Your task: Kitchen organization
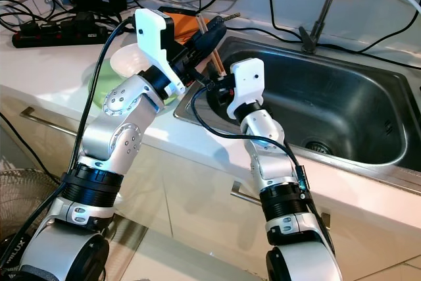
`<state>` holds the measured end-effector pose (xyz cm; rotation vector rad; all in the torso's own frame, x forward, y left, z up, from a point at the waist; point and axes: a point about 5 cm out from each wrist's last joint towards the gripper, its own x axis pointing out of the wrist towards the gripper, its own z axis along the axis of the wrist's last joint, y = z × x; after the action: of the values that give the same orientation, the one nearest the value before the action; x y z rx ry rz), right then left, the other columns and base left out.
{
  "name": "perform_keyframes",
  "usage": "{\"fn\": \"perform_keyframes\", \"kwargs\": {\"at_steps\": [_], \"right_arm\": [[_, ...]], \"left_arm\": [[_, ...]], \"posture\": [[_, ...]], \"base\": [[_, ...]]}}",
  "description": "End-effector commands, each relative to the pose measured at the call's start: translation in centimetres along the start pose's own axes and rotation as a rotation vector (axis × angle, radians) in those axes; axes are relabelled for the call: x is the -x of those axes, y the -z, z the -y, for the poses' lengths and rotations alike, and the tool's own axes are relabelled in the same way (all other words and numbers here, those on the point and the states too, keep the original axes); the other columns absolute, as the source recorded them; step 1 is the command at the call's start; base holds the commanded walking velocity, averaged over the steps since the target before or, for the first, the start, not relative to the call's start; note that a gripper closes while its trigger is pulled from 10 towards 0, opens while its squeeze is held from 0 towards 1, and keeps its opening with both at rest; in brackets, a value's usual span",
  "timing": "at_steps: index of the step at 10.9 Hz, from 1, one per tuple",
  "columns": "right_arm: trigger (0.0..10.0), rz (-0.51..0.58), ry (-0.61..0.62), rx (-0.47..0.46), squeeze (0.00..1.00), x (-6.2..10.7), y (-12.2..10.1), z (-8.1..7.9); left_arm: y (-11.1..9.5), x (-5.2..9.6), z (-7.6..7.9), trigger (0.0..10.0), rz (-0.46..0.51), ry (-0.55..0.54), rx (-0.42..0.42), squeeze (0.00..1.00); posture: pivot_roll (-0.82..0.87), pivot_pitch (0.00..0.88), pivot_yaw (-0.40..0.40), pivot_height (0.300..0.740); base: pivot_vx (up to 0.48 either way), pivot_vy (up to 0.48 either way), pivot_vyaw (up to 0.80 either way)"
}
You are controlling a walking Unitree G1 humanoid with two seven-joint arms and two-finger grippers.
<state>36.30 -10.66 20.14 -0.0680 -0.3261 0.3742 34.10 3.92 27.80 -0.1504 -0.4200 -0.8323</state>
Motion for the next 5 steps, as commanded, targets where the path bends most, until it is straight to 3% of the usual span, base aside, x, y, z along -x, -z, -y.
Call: {"fn": "perform_keyframes", "kwargs": {"at_steps": [1,5], "right_arm": [[0.0,0.012,0.008,0.006,0.00,-0.24,-0.29,0.23],[0.0,0.016,0.004,0.008,0.00,-0.24,-0.27,0.22]], "left_arm": [[-0.47,-0.09,0.27,10.0,0.013,0.017,-0.018,0.00],[-0.57,-0.17,0.13,10.0,0.018,0.009,-0.024,0.00]], "posture": [[0.18,0.024,0.000,0.740],[0.18,0.018,0.001,0.740]], "base": [[0.000,0.000,0.00],[0.000,0.000,0.00]]}}
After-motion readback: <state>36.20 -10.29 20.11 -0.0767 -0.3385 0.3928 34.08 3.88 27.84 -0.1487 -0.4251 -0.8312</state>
